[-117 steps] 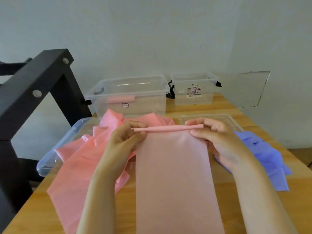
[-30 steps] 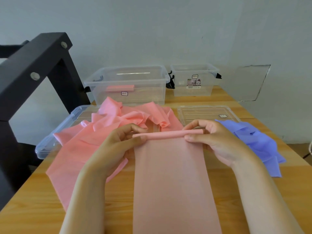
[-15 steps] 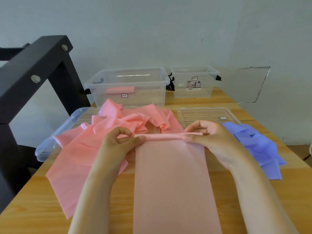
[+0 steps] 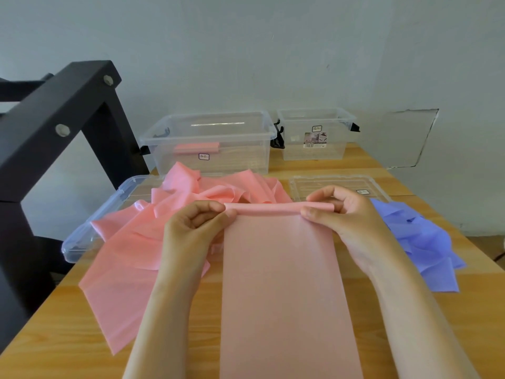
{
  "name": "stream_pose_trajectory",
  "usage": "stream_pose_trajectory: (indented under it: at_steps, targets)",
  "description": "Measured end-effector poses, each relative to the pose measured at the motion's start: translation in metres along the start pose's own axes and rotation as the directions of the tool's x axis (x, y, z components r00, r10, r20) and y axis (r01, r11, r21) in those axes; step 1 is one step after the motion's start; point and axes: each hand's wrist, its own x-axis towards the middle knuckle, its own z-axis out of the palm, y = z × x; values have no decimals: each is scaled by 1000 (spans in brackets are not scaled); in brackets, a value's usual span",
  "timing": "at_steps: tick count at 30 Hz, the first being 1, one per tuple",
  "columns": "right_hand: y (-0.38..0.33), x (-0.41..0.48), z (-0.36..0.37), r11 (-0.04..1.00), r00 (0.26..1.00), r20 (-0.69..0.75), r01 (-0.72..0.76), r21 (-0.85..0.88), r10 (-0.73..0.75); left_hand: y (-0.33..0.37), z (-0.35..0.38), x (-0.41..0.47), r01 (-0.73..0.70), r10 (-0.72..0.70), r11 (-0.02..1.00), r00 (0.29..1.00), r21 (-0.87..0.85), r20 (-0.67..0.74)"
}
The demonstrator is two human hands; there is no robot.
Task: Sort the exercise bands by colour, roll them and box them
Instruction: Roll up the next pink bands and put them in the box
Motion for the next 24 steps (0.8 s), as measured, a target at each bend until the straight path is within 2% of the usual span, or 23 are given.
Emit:
stream_pose_trajectory:
  at_steps: [8, 11, 17, 21, 24]
  targets:
    - [-16, 16, 3, 998, 997, -61, 53, 23, -51, 21, 17, 12, -53, 57, 995, 998, 88, -35]
    - [-37, 31, 1, 995, 994, -56, 90, -31, -91, 40, 21, 32, -95, 95, 989, 995, 113, 2]
    - [-87, 78, 1, 951, 964, -68, 241, -192, -257, 90, 34, 84, -226, 192, 924, 972, 307, 137]
    - [-141, 122, 1, 870, 911, -75, 359, -337, -405, 157, 60, 129, -421, 326, 778, 905, 467, 272]
    - [-212, 150, 3, 760, 785, -132, 521, -388, -605, 222, 88, 154, -563, 527, 715, 824, 415, 210]
